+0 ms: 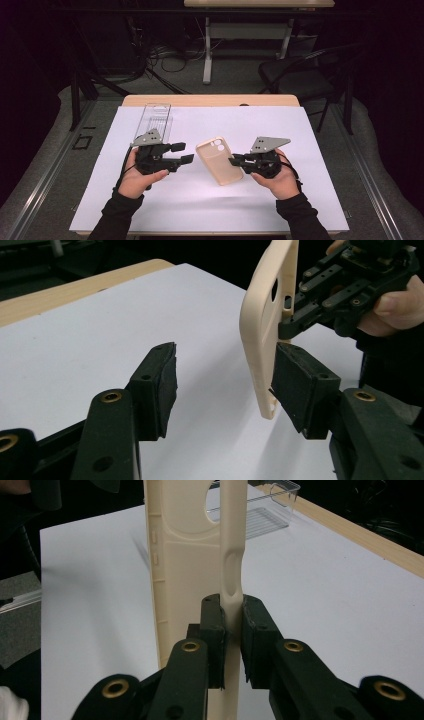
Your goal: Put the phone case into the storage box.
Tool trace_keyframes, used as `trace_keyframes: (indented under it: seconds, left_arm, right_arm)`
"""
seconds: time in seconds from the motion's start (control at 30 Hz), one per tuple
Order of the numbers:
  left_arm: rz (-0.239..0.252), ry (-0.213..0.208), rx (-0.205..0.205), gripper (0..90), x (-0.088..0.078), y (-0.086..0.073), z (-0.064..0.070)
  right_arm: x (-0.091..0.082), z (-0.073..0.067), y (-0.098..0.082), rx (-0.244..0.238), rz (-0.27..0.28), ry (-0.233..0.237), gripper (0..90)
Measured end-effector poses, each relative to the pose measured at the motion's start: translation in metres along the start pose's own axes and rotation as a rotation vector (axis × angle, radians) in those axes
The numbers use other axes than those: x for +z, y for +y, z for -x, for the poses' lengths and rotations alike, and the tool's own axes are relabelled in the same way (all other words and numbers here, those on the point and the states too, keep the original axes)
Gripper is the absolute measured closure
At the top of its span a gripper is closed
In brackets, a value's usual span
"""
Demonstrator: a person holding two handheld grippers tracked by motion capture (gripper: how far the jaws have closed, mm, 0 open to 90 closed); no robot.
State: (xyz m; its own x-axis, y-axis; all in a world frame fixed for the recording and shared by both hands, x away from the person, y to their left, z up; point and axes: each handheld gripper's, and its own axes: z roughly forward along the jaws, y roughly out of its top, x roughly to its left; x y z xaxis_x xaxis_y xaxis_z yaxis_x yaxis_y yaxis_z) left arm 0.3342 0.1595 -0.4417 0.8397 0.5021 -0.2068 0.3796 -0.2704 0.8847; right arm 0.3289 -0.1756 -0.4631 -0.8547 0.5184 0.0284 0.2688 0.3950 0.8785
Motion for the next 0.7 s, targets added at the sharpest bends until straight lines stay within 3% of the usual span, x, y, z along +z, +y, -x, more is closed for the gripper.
trace_keyframes:
  seconds: [0.27, 0.5, 0.7]
  left_arm:
    - [0.012, 0.030, 0.006, 41.8, -0.002, 0.001, -0.001]
    - [0.036, 0.129, 0.006, 40.3, -0.004, 0.001, -0.001]
    - [0.071, 0.122, -0.025, 38.3, -0.006, 0.002, 0.000]
  right_arm:
    - [0.007, -0.004, -0.002, 0.025, 0.030, -0.054, 81.7]
    - [0.013, -0.011, -0.005, 0.054, 0.072, -0.093, 81.7]
    - [0.019, -0.019, -0.005, 0.083, 0.104, -0.125, 81.7]
